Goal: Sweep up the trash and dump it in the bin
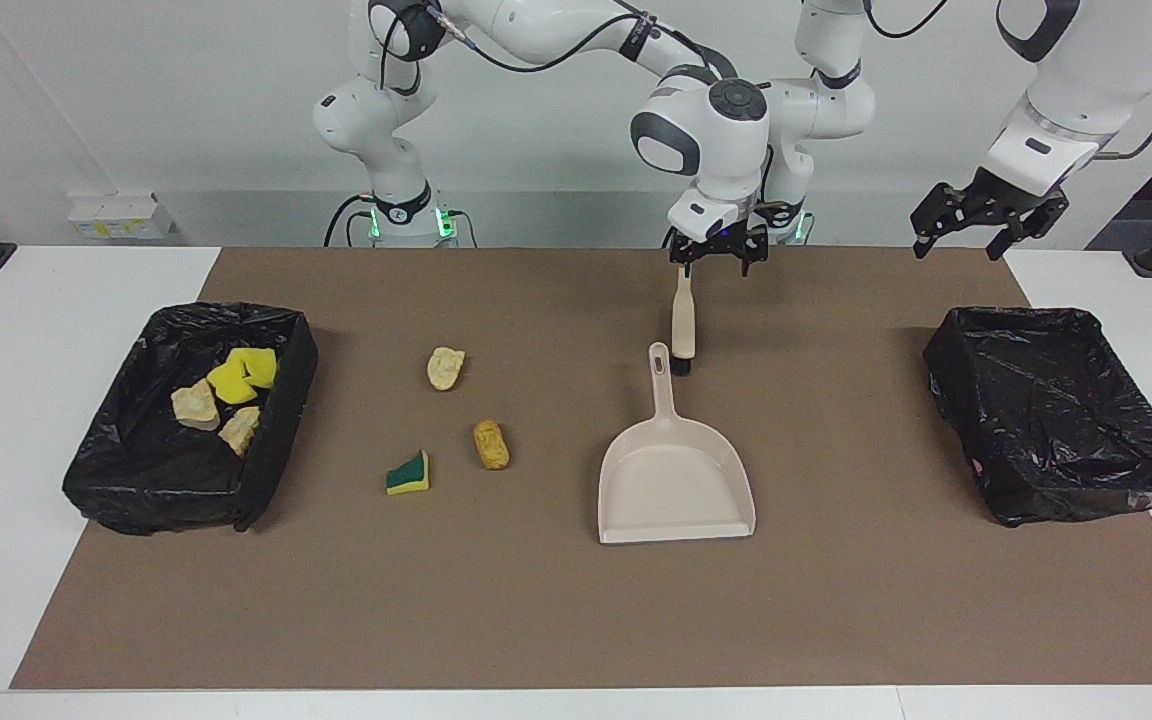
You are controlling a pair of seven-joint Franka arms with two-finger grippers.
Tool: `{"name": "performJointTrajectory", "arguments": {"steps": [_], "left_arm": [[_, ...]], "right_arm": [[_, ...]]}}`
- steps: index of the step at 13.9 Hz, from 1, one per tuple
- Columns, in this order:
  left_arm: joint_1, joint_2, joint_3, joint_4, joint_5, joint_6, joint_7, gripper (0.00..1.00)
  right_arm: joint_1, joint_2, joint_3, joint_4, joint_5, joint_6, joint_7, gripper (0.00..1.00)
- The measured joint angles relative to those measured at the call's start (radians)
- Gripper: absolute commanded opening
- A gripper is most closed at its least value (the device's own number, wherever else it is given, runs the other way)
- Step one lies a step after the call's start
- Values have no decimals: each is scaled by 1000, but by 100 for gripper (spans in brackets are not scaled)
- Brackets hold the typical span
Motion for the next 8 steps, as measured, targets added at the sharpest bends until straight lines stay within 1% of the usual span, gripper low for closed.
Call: {"name": "performJointTrajectory", "arguments": {"steps": [2,5,8], "left_arm": [[-1,0,0,-10,0,0,0,100],[-1,0,0,-17,0,0,0,100],[-1,0,0,-17,0,0,0,100]], "right_arm": [[11,-2,0,-50,3,11,8,91],[39,-2,0,-100,9,65,22,81],[52,-3,0,-121,10,97,29,80]]}}
